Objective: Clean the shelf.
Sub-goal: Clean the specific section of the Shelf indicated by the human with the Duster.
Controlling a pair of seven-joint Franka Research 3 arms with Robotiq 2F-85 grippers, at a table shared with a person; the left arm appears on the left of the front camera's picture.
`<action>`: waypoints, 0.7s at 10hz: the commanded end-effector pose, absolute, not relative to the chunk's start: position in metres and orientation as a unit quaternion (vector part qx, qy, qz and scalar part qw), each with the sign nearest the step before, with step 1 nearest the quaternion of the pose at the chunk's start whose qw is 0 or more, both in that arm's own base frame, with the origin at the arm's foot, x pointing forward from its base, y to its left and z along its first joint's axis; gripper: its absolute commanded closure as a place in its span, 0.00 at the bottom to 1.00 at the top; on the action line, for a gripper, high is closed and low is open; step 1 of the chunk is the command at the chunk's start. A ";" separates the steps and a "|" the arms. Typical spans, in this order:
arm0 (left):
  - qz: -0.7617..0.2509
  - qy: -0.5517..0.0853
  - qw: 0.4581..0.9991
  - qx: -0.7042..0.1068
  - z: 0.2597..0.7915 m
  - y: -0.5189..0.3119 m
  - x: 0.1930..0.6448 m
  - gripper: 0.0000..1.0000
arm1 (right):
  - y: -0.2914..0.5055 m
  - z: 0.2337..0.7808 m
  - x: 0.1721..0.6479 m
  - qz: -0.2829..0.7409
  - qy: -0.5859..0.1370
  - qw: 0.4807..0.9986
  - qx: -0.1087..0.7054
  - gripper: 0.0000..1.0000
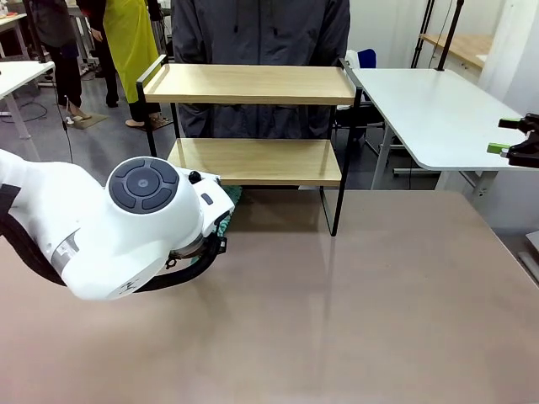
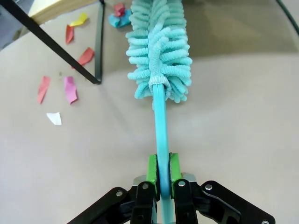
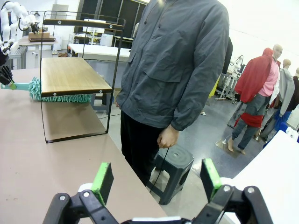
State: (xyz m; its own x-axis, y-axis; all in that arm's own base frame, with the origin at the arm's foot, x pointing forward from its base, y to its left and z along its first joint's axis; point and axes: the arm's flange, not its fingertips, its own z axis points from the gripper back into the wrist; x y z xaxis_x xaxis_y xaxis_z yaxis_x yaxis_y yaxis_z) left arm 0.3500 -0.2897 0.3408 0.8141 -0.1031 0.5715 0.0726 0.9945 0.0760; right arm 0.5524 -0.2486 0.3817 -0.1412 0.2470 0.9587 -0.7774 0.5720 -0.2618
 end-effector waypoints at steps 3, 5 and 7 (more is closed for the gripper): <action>-0.005 -0.286 0.953 0.097 0.341 -0.255 0.352 0.87 | -0.247 0.389 0.552 0.411 -0.626 0.628 0.210 0.00; 0.002 -0.275 0.954 0.118 0.346 -0.241 0.349 0.87 | -0.247 0.389 0.552 0.411 -0.626 0.628 0.210 0.00; 0.011 -0.288 0.951 0.110 0.354 -0.240 0.347 0.87 | -0.247 0.389 0.552 0.411 -0.626 0.628 0.210 0.00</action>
State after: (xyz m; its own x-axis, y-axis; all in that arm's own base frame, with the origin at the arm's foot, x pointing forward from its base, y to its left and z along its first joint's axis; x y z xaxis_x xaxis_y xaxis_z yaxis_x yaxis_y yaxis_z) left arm 0.3620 -0.2536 0.3509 0.8409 -0.0578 0.5380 -0.0643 0.9766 0.2054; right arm 0.5524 -0.2486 0.3817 -0.1412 0.2470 0.9587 -0.7774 0.5720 -0.2618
